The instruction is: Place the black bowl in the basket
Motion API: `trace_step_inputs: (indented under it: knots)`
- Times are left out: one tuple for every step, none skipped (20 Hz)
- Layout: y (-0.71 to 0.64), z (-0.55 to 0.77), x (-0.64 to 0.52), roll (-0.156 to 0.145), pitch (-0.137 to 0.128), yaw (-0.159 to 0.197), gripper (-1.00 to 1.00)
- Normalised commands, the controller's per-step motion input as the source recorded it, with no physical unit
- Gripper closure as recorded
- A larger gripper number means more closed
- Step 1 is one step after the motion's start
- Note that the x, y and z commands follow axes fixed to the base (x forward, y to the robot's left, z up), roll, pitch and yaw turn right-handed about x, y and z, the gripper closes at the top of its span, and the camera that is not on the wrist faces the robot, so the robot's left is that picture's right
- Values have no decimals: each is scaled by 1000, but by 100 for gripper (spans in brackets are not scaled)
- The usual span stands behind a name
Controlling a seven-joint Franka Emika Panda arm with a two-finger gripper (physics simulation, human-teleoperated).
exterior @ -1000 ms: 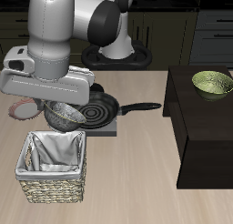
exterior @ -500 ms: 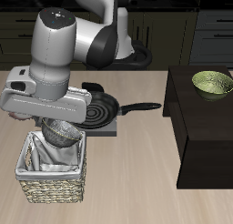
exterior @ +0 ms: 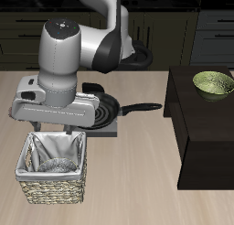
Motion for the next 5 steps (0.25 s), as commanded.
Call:
trace_step_inputs:
  knots:
    - [166, 2, -62, 58, 29, -62, -100]
    - [254, 51, -77, 61, -33, 34, -100]
    - [179, 30, -40, 58, -4, 0, -100]
    - [524, 210, -568, 97, -79, 71, -100]
    - [242, 149, -217, 57, -46, 27, -100]
